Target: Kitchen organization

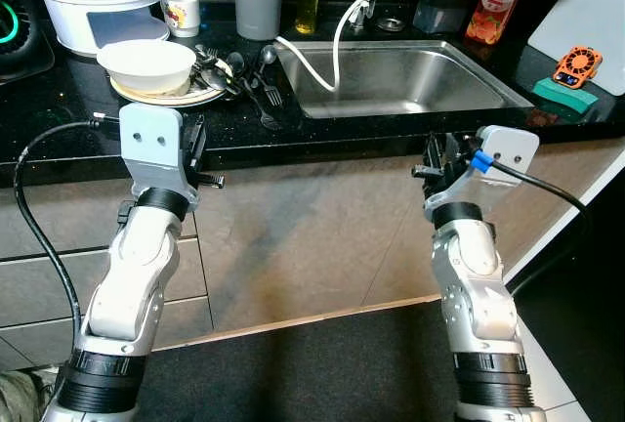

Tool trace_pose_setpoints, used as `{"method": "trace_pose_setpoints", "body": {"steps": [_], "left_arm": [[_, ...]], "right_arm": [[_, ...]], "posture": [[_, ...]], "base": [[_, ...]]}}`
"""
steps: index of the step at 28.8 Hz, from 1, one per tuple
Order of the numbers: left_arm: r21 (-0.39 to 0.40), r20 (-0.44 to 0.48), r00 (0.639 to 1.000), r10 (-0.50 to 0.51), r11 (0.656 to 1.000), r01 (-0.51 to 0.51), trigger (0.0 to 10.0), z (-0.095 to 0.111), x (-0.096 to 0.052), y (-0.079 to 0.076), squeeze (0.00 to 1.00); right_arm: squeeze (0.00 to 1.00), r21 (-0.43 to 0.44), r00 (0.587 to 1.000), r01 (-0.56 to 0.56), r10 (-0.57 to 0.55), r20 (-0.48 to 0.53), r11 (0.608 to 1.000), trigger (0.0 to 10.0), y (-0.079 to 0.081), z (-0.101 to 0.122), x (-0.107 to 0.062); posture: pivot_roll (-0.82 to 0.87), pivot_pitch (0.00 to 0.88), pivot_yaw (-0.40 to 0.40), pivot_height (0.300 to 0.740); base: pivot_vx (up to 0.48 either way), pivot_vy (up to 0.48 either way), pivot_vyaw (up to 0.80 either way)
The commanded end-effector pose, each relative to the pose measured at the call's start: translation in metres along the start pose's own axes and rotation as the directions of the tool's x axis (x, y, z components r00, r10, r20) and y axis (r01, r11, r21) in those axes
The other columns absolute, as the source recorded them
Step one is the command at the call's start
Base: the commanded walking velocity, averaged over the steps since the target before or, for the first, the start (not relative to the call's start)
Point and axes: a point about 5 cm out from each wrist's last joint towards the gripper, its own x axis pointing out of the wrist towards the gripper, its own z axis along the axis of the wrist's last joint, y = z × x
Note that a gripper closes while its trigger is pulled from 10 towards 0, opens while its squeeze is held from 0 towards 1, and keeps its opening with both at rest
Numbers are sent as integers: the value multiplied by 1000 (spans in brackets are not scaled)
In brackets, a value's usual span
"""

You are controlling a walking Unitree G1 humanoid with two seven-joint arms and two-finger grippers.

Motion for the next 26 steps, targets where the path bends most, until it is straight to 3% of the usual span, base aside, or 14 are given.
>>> {"method": "trace_pose_setpoints", "body": {"steps": [1, 26], "left_arm": [[9, 1, 1000, -13, 1000, 13, 10000, -1, 2, -2, 0], [25, 20, 999, -40, 999, 40, 10000, -1, 4, -6, 0]], "right_arm": [[0, -13, 1000, 21, -21, 4, 1000, 10000, -6, 0, 1], [0, -12, 1000, 13, -13, -1, 1000, 10000, -3, -4, -1]], "posture": [[109, 37, -58, 740], [101, 29, -46, 740]], "base": [[274, 0, 0], [440, 0, 0]]}}
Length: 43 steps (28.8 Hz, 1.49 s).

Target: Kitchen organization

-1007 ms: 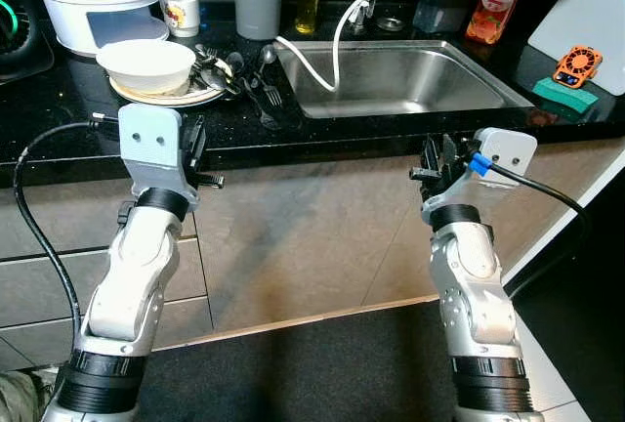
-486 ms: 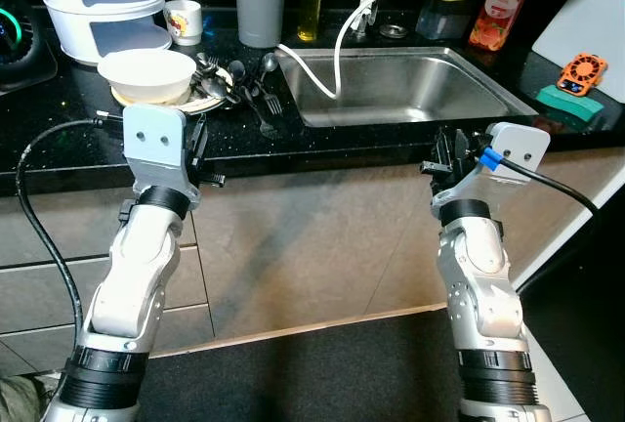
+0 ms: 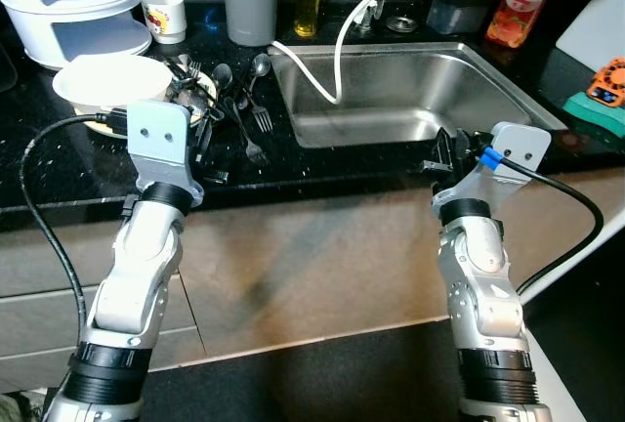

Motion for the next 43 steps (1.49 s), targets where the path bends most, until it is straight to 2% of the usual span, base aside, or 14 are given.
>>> {"method": "trace_pose_setpoints", "body": {"steps": [1, 8, 22, 29, 31, 34, 38, 43], "left_arm": [[14, -12, 1000, 7, 1000, -7, 10000, -3, -1, 3, 0], [22, -8, 1000, -9, 1000, 9, 10000, -3, 0, 0, 0], [63, 14, 996, -94, 994, 93, 10000, 5, -2, -11, 0], [52, 16, 995, -101, 994, 101, 10000, 8, -2, -14, 0], [50, 19, 995, -99, 994, 98, 10000, 10, -2, -14, 0], [98, 7, 993, -118, 988, 116, 10000, 15, 3, -10, 0], [100, -15, 989, -145, 984, 146, 10000, 24, 9, -2, 0], [138, 4, 984, -179, 974, 177, 10000, 34, 12, 2, 0]], "right_arm": [[0, 5, 1000, -8, 9, -19, 1000, 10000, 4, -6, -2], [0, 5, 1000, -8, 8, -19, 1000, 10000, 4, -6, -3], [0, 2, 1000, -8, 8, -19, 1000, 10000, 3, -7, -3], [0, 5, 1000, -19, 19, -19, 1000, 10000, 6, -7, -1], [0, 5, 1000, -22, 22, -19, 1000, 10000, 7, -7, -1], [0, 4, 1000, -22, 22, -20, 1000, 10000, 7, -7, -1], [0, 3, 1000, -21, 21, -21, 1000, 10000, 6, -8, -1], [0, 5, 1000, -19, 19, -25, 1000, 10000, 6, -8, -2]], "posture": [[101, 29, -46, 740], [99, 29, -42, 740], [104, 25, -43, 740], [106, 26, -48, 740], [106, 26, -48, 740], [106, 28, -49, 740], [107, 29, -44, 740], [110, 28, -42, 740]], "base": [[446, 0, 0], [431, 0, 0], [0, 0, 0], [0, 0, 0], [0, 0, 0], [0, 0, 0], [0, 0, 0], [0, 0, 0]]}}
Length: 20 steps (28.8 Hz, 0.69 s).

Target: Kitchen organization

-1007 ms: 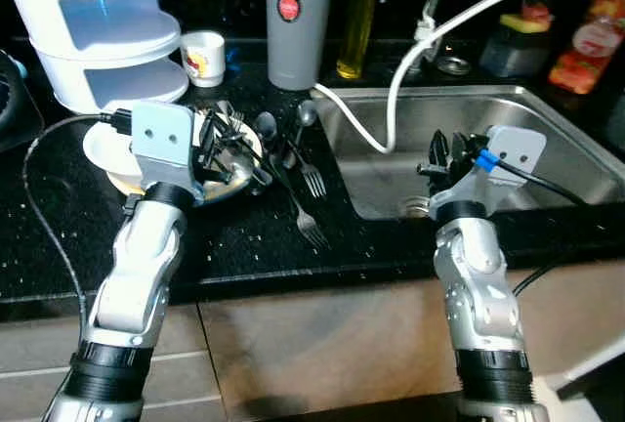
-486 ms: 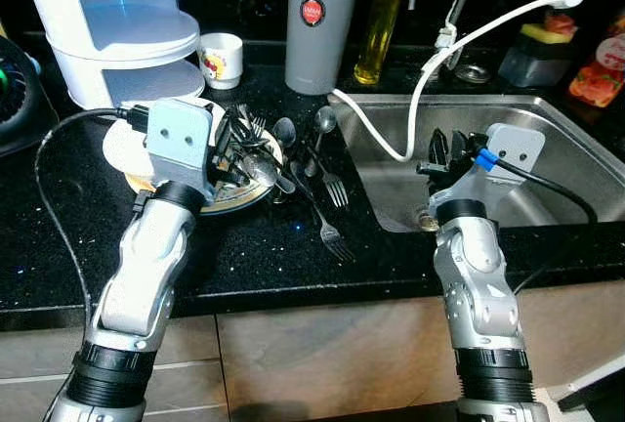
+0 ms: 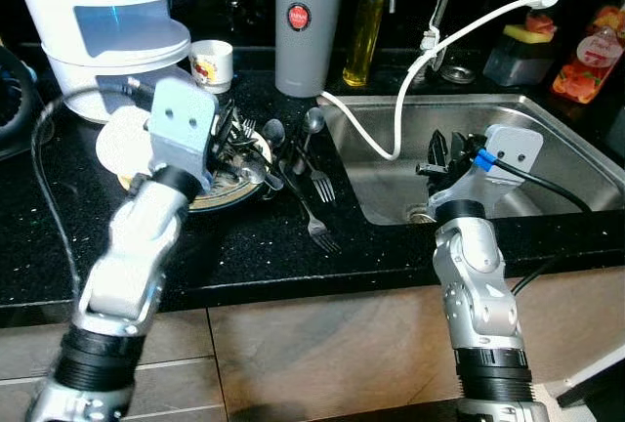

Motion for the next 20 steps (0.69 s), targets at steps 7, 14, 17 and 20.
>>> {"method": "trace_pose_setpoints", "body": {"steps": [7, 14, 17, 20], "left_arm": [[81, -72, 990, -124, 988, 129, 10000, 12, -4, 23, 0], [135, -257, 847, -465, 851, 508, 10000, 27, -42, 51, 0], [180, -343, 804, -486, 806, 564, 10000, 26, -53, 65, 0], [191, -449, 753, -481, 771, 607, 10000, 13, -61, 71, 0]], "right_arm": [[0, -2, 1000, -7, 7, -7, 1000, 10000, 1, -2, 0], [0, 1, 1000, -5, 5, -14, 1000, 10000, 0, -3, -2], [0, 2, 1000, -10, 10, -17, 1000, 10000, 1, -5, -2], [0, 3, 1000, -9, 9, -18, 1000, 10000, 2, -5, -1]], "posture": [[119, 31, -40, 740], [132, 31, -37, 740], [135, 31, -35, 740], [142, 30, -28, 740]], "base": [[0, 0, 0], [0, 0, 0], [0, 0, 0], [0, 0, 0]]}}
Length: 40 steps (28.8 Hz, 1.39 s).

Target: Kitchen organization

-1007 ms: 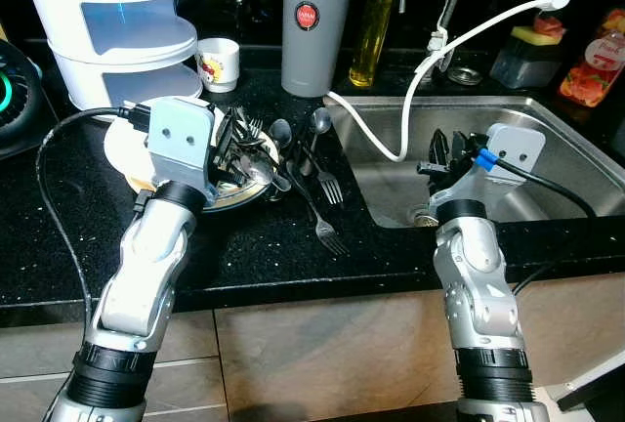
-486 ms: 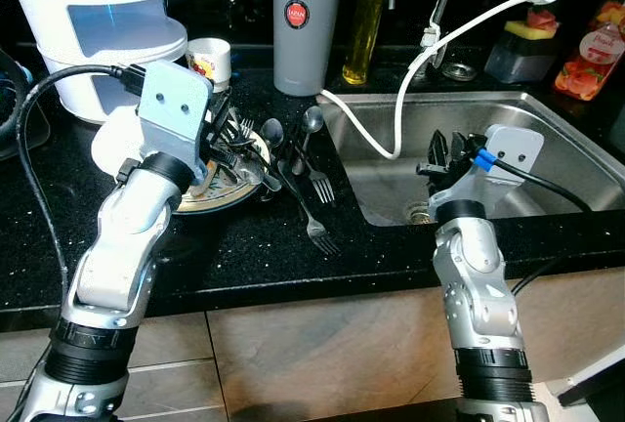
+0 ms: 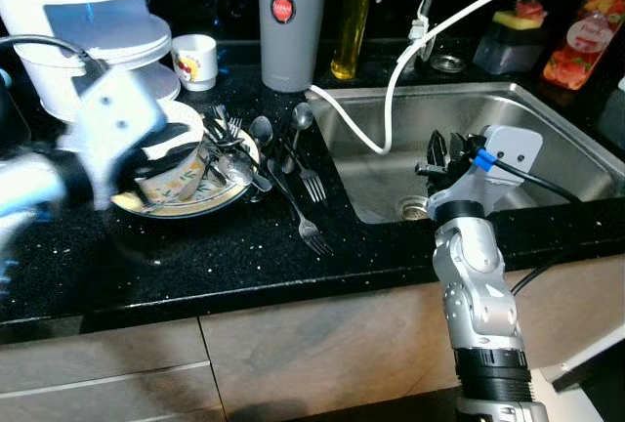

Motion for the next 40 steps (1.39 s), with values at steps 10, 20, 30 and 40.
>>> {"method": "trace_pose_setpoints", "body": {"steps": [10, 20, 30, 40], "left_arm": [[-45, -71, 991, -114, 993, 111, 10000, -15, -5, 1, 1000], [116, -242, 966, -88, 986, 119, 10000, -40, 10, 5, 0], [113, -252, 965, 70, 993, -43, 0, -55, 33, 18, 0], [415, -155, 984, 88, 910, -16, 0, -23, 41, 20, 0]], "right_arm": [[0, 3, 998, -55, 55, -10, 998, 10000, 4, -2, 1], [0, 8, 998, -62, 62, -10, 998, 10000, 8, -3, 2], [0, 11, 998, -58, 58, -2, 998, 10000, 5, -1, 0], [0, 113, 995, -103, 102, 9, 988, 10000, 12, 8, 7]], "posture": [[133, 19, -27, 740], [139, 3, -26, 740], [118, 5, -25, 740], [127, 7, -26, 740]], "base": [[0, 0, 0], [0, 0, 0], [0, 0, 0], [0, 0, 0]]}}
